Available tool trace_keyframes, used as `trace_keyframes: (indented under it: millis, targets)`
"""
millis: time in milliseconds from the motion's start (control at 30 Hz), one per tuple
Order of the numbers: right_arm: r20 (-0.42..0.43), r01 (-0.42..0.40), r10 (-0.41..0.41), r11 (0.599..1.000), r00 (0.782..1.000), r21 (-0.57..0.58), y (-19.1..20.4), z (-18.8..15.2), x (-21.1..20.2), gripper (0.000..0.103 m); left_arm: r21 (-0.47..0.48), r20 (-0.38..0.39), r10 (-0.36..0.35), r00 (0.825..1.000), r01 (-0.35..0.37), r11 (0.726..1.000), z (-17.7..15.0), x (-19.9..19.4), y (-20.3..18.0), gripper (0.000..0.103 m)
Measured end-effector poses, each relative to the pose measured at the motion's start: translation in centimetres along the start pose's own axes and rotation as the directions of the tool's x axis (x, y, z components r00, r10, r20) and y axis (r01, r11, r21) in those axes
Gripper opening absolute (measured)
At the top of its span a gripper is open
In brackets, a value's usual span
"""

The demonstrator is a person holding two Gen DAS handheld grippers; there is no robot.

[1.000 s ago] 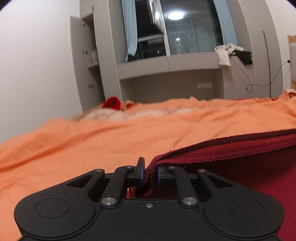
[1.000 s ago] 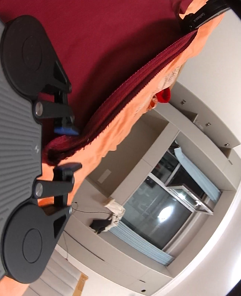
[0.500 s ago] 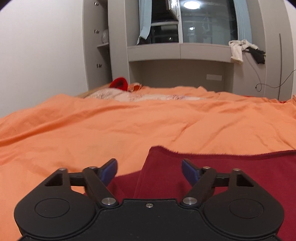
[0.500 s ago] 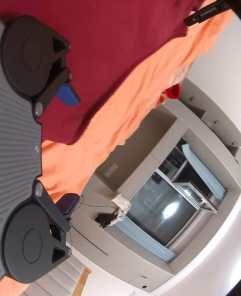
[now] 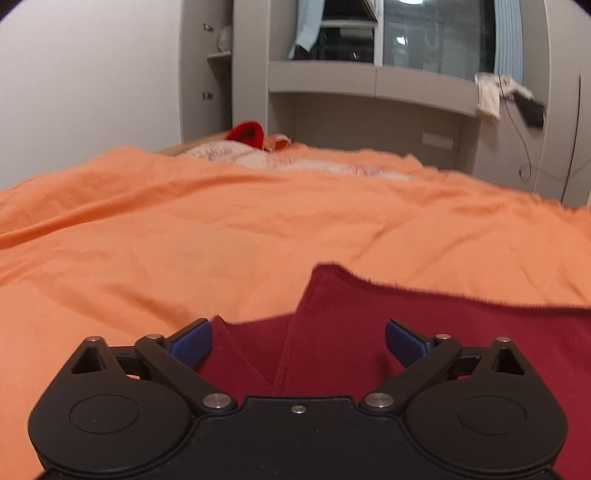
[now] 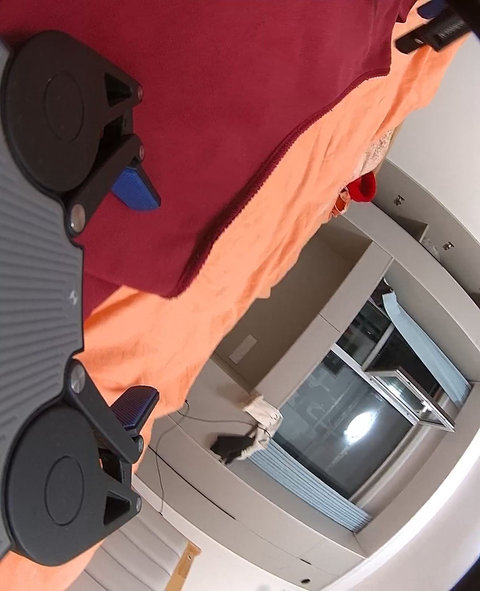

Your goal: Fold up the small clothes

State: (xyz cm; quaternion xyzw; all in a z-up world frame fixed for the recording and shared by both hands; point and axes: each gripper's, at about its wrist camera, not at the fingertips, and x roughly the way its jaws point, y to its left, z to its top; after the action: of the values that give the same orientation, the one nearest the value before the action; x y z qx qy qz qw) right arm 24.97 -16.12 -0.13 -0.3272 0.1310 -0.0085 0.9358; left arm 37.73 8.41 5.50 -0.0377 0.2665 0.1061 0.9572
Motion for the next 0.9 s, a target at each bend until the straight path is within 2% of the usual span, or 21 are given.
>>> trace_keyframes:
  millis: [200,367,433,533,667,900]
  targets:
    - [0.064,0.085,-0.084,0.996,0.994,-0.014,-0.9,0.1,-2.8,0.103,-0.113,0.056,-0.047,0.997,0.053,0.992,0.7,-2.5,1.9,0.102]
    - [0.127,0.099,-0.107,0.993,0.986,0.071,-1.9,1.0,-5.8,0.103,-0.179,0.105,-0.043,0.994,0.061,0.982,0.5,-4.9,3.8,0.102]
    - [0.142,0.057,-0.077,0.989,0.987,0.139,-2.4,1.4,-7.0,0.103,-0.193,0.128,-0.034,0.991,0.058,0.979,0.3,-6.0,4.5,0.102]
    - [0.177,-0.056,0.012,0.968,0.984,0.246,-2.9,2.0,-8.5,0.103,-0.212,0.147,-0.020,0.989,0.052,0.976,-0.6,-7.6,5.8,0.102]
    - [0.215,-0.238,0.166,0.897,0.963,0.373,-3.2,2.5,-9.6,0.103,-0.259,0.143,-0.022,0.989,0.059,0.964,-2.5,-9.5,7.6,0.102]
    - [0.203,-0.353,0.291,0.808,0.935,0.471,-3.1,2.3,-9.9,0.103,-0.281,0.119,-0.004,0.993,0.038,0.959,-5.8,-12.1,9.8,0.102]
